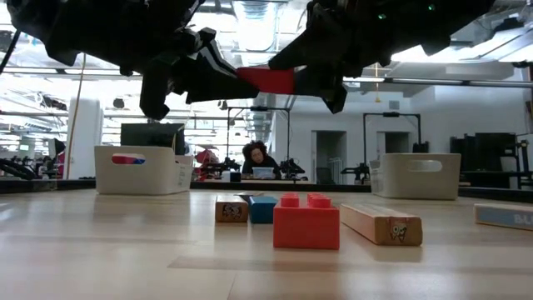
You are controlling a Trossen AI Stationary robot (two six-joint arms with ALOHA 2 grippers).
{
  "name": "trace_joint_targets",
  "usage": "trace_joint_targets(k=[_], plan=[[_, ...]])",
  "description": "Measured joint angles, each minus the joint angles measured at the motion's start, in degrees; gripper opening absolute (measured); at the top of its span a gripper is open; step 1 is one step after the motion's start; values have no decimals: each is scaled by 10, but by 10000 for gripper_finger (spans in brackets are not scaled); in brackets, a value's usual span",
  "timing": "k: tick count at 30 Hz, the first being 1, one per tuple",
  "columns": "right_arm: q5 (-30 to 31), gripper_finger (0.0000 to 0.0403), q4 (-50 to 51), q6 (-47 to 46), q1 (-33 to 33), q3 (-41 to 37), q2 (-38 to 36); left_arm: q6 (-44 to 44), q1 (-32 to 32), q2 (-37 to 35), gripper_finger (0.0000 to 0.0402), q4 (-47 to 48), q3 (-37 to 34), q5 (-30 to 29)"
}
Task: Sort blocks by size
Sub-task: Put the large red block into the white bin
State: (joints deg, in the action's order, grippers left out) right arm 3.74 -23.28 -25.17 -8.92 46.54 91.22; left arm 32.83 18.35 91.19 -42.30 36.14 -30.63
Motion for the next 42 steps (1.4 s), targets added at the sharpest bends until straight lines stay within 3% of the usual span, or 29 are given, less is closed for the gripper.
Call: trace_joint_targets(k=[7, 18, 25, 30, 36, 42], plan=[[-11, 246, 28, 12, 22, 0, -29, -33, 0, 0, 12, 3, 0, 4], [-5, 248, 152, 17, 58, 0, -101, -123, -22, 0, 10, 41, 0, 4], [93, 248, 288, 8, 53, -7, -138, -216, -62, -10, 10, 128, 0, -11], [142, 248, 289, -45, 17, -61, -132, -249, -63, -80, 10, 210, 0, -84], [190, 249, 276, -102, -56, -98, -137, -344, -67, -208, 10, 391, -9, -164], [244, 249, 268, -135, -146, -99, -134, -446, -89, -328, 10, 518, -62, -199]])
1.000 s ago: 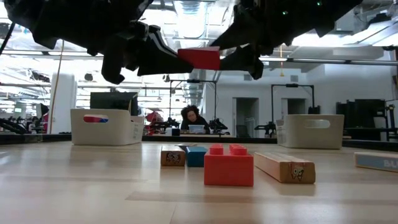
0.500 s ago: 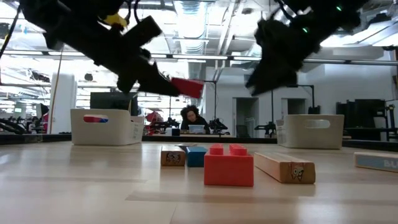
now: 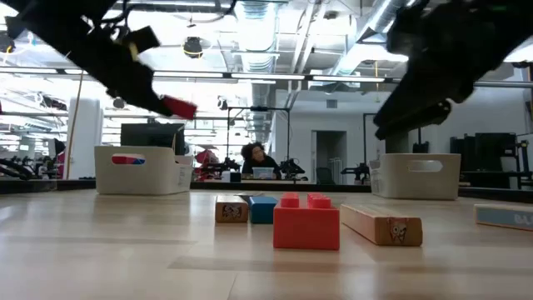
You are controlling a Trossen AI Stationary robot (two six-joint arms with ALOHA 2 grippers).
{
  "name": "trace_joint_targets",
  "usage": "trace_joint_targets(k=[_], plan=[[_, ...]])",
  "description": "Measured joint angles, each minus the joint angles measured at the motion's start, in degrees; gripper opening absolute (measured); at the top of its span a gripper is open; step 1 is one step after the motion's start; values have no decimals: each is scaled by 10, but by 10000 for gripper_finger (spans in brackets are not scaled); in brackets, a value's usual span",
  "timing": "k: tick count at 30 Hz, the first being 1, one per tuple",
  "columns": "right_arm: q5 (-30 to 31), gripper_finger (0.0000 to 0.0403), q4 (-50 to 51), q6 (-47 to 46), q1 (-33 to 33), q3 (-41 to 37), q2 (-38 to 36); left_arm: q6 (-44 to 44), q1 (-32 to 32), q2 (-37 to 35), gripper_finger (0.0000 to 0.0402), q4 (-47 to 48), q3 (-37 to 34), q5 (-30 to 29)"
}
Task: Sort blocks by size
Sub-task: Put the large red block into the white bin, then put the large light brown block into the white bin
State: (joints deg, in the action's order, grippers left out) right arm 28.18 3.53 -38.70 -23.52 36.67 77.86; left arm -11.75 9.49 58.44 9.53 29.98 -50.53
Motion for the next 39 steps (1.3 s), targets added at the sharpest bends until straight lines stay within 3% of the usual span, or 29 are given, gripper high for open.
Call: trace_joint_targets(k=[7, 18, 30, 39], plan=[[97, 249, -1, -18, -68, 0, 2, -95, -54, -95, 11, 98, -51, -3], [107, 249, -1, -17, -59, 0, 1, -148, -104, -121, 21, 117, -82, -3], [107, 249, -1, -14, -59, 0, 1, -187, -128, -121, 153, 145, -82, -11], [107, 249, 3, -14, -60, 0, 1, -107, -91, -145, 171, 121, -52, -14]])
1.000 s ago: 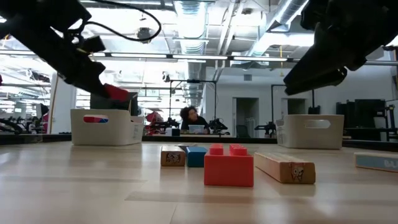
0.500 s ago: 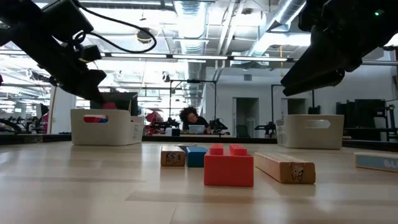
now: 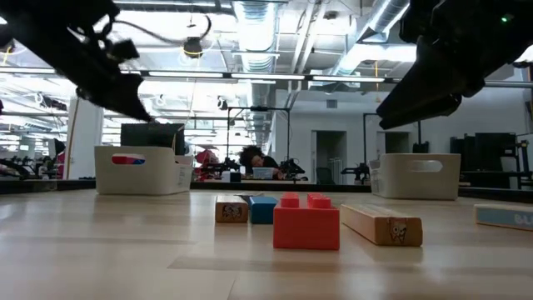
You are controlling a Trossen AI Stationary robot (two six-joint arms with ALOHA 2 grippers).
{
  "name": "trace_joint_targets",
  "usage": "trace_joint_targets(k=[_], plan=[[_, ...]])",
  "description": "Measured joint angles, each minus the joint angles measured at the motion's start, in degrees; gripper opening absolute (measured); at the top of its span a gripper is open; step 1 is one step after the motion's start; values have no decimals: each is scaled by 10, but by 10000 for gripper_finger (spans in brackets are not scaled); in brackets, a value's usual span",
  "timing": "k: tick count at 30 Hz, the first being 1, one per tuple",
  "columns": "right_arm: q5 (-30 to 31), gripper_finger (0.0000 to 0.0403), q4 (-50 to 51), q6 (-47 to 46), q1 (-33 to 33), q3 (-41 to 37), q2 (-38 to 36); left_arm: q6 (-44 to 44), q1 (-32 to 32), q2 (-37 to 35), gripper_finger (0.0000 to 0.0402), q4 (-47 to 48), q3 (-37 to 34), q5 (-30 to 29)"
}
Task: Sort blocks by size
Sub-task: Put the large light brown block into the white bin
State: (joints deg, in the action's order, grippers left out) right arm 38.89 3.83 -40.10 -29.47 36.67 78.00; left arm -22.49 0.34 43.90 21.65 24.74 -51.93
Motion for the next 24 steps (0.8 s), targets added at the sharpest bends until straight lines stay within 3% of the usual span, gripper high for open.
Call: trace_joint_targets(k=[5, 9, 14, 20, 24], plan=[[0, 249, 1, 0, 0, 0, 1, 58, 56, -2, 171, -72, 5, 0], [0, 249, -21, -4, -3, -11, 1, 62, 104, 38, 171, -119, 5, 19], [0, 249, -135, -4, -23, -43, 25, 35, 156, 118, 171, -182, 9, 83], [1, 249, -123, -2, -63, -19, 52, 57, 229, 247, 171, -193, 70, 210], [6, 249, -103, -2, -68, -6, 52, 56, 272, 321, 171, -167, 128, 253]])
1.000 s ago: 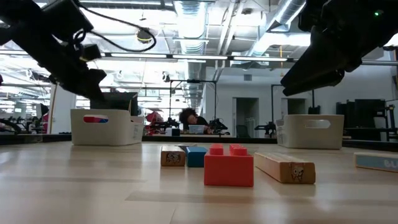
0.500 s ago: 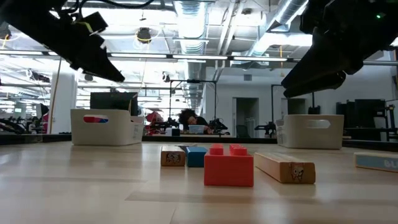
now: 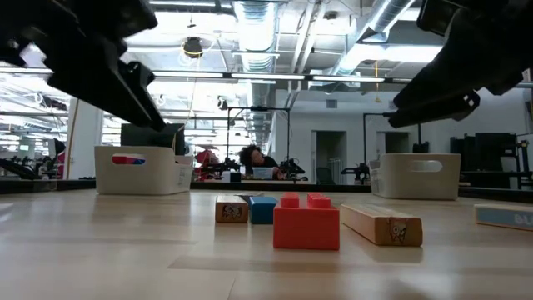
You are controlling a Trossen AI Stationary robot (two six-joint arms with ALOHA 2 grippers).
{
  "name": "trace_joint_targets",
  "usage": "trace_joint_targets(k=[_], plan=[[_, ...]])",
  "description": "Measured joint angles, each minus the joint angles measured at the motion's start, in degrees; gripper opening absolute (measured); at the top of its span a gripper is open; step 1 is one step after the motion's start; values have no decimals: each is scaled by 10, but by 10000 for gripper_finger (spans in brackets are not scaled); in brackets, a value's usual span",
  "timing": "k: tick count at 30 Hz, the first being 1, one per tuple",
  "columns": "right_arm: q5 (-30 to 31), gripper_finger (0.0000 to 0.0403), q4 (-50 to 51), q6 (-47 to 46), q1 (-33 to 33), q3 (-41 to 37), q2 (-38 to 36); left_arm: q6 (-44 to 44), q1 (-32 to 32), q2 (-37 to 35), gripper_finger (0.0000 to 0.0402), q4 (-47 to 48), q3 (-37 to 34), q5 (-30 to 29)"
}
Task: Sort blocks by size
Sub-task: Put the large light brown block into the white bin
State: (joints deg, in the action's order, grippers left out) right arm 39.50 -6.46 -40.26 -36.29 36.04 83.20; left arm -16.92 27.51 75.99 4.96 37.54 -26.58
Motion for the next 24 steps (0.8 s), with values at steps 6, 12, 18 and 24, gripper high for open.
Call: trace_joint_targets(k=[6, 12, 18, 24], plan=[[4, 249, 20, -41, -11, 1, 25, -37, 26, 79, 171, 143, 132, 8], [17, 249, 9, -58, -22, 1, 77, -26, 25, 148, 171, 200, 214, 8], [17, 249, 19, -58, -22, 1, 76, 2, 7, 188, 171, 201, 251, 8], [18, 249, 18, -50, -22, 1, 75, 39, -31, 209, 171, 153, 266, 70]])
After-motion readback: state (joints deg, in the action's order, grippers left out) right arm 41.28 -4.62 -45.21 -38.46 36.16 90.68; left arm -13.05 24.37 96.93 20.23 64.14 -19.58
